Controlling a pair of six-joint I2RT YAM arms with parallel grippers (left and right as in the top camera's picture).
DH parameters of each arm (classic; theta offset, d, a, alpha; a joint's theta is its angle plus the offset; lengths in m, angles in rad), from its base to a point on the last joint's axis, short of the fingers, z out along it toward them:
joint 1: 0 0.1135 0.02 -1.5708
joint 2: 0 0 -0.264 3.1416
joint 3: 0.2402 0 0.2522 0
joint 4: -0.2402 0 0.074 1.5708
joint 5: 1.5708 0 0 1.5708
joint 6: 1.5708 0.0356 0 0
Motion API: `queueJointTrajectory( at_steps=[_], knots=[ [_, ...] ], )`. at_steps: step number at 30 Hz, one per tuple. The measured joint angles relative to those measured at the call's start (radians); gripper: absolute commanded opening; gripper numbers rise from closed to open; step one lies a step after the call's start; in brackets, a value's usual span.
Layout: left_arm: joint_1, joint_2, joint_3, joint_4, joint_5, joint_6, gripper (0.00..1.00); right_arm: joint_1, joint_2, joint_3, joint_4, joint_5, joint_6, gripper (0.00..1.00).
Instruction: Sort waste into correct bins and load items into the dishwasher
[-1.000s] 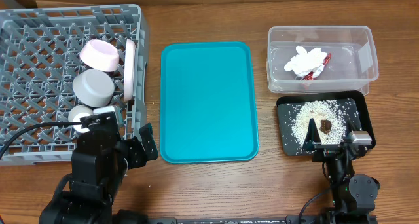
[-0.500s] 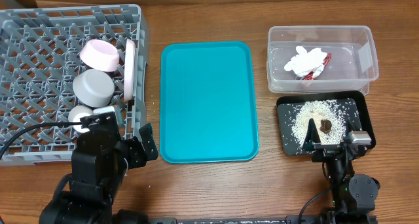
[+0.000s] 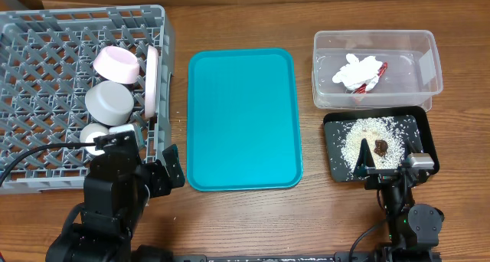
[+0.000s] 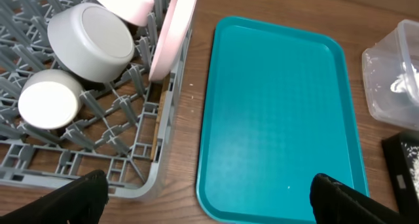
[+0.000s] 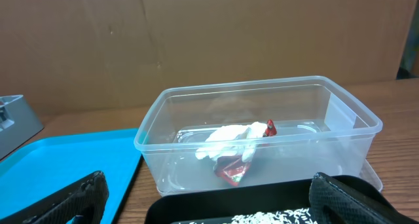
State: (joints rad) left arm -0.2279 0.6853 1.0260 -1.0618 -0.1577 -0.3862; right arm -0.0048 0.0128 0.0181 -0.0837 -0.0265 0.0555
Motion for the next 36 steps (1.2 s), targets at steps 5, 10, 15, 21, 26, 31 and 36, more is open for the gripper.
queueJointTrajectory(
  at_steps=[5, 10, 15, 21, 26, 31, 36],
  knots=[
    [0.113, -0.017, -0.039, 0.091, 0.02, 0.029, 1.0, 0.0, 0.0, 0.0, 0.0, 0.0, 0.0, 1.0],
    [0.22, -0.113, -0.272, 0.45, 0.127, 0.137, 1.0, 0.0, 0.0, 0.0, 0.0, -0.001, 0.0, 1.0],
    [0.254, -0.317, -0.609, 0.801, 0.192, 0.166, 1.0, 0.0, 0.0, 0.0, -0.003, -0.001, 0.0, 1.0],
    [0.256, -0.573, -0.9, 1.033, 0.206, 0.179, 1.0, 0.0, 0.0, 0.0, -0.005, -0.003, 0.0, 1.0],
    [0.256, -0.668, -1.002, 1.067, 0.153, 0.159, 1.0, 0.0, 0.0, 0.0, -0.005, -0.003, 0.0, 1.0],
    [0.257, -0.669, -1.015, 0.989, 0.124, 0.146, 1.0, 0.0, 0.0, 0.0, -0.006, -0.003, -0.001, 1.0],
    [0.256, -0.669, -1.017, 0.986, 0.118, 0.146, 1.0, 0.0, 0.0, 0.0, -0.006, -0.003, 0.0, 1.0]
  ],
)
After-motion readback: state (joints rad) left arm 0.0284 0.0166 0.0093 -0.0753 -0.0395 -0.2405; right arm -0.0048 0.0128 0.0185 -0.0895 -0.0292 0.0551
